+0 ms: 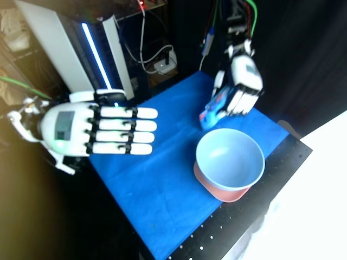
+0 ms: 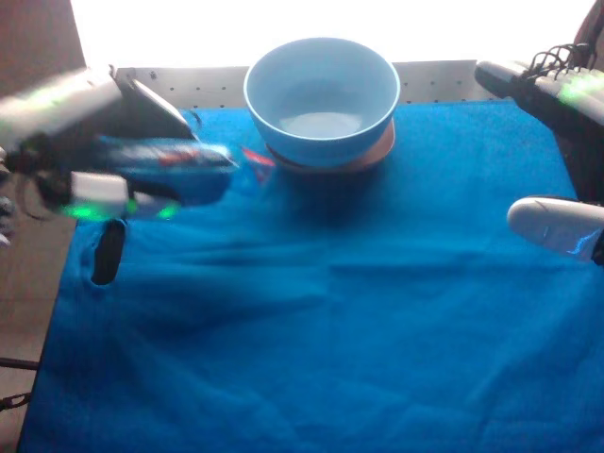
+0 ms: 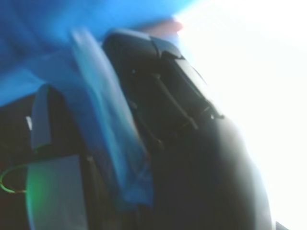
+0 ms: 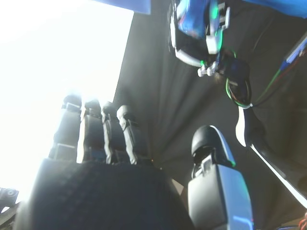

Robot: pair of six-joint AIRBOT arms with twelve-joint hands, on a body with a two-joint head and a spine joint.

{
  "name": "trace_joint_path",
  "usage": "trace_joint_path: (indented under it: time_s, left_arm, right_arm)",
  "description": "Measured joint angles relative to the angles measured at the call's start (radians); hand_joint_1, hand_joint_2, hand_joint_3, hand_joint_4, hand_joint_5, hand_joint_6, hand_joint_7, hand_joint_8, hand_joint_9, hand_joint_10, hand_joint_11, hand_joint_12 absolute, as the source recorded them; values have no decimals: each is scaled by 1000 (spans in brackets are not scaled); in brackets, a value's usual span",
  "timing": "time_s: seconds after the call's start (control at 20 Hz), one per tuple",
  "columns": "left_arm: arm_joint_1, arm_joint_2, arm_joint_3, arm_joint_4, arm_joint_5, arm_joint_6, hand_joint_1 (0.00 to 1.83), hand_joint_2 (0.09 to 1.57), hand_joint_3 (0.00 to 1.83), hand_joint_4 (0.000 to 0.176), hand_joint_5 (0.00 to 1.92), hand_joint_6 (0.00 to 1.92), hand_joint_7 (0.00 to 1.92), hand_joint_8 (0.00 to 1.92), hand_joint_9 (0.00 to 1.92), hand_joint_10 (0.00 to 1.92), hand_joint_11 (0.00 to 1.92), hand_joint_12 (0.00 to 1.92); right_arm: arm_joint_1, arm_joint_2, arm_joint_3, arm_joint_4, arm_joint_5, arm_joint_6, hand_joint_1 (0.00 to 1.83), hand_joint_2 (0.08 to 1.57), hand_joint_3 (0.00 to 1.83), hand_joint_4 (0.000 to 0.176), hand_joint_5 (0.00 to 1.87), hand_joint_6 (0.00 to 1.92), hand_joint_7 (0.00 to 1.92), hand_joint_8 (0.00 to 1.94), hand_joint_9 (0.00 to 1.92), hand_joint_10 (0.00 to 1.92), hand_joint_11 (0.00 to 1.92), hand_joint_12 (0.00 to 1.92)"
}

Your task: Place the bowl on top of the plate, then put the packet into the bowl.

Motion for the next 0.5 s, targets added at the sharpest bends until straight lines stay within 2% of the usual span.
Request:
trace_joint_path:
  time_s: [0.05,0.1,0.15,0.2,0.25,0.3,0.35,0.4,0.45,0.5]
  left_arm:
    - [-5,27,-13,9,-41,0,1279,1084,0,0,1195,337,1008,1231,1001,1497,916,1842]
    - [-9,43,-20,6,-79,0,1284,1071,0,0,1170,417,1063,1126,987,1330,835,1752]
    - [-19,56,-24,11,-114,0,1293,1050,0,0,1233,306,1109,1050,1095,1240,941,1693]
    - [-29,61,-26,10,-129,-1,1293,1046,0,0,1297,208,1087,1076,1069,1212,906,1631]
    - [-51,63,-26,12,-150,0,1281,1069,1,0,1328,144,982,1234,945,1353,785,1743]
    - [-77,62,-24,17,-160,5,1369,1062,0,0,1283,257,1029,1058,947,1224,676,1604]
    - [-111,61,-17,33,-161,16,1300,1044,2,0,1238,370,1109,974,1056,1106,864,1588]
    - [-142,58,-10,35,-153,34,1277,1039,0,0,1158,580,1175,814,1153,965,995,1477]
    - [-168,49,4,39,-148,34,1288,1027,0,0,1175,527,1224,759,1230,918,1056,1411]
    - [-203,35,21,44,-134,38,1289,1055,2,0,1229,337,1085,1073,1180,1198,1067,1614]
  right_arm:
    - [0,0,0,0,-1,0,11,1214,5,43,0,0,0,0,0,0,14,6]
    - [0,0,0,0,0,0,18,1219,5,46,0,0,0,0,0,0,4,2]
    - [0,-1,0,1,1,0,47,1215,2,42,0,0,0,0,0,0,14,6]
    - [0,-1,0,0,0,0,38,1217,2,24,0,0,0,0,0,0,13,6]
    - [-1,-1,0,2,-1,0,31,1208,0,43,0,0,0,0,0,0,3,1]
    - [-2,-1,0,3,0,0,33,1213,0,42,0,0,0,0,0,0,0,0]
    - [-2,-1,0,3,0,0,42,1214,1,46,0,0,0,0,0,0,0,0]
    - [-2,-1,0,4,0,0,42,1214,0,59,0,0,0,0,0,0,6,3]
    - [-2,-1,1,5,0,0,44,1217,2,56,0,0,0,0,0,0,9,4]
    - [-2,-2,1,7,0,0,48,1214,0,54,0,0,0,0,0,0,19,8]
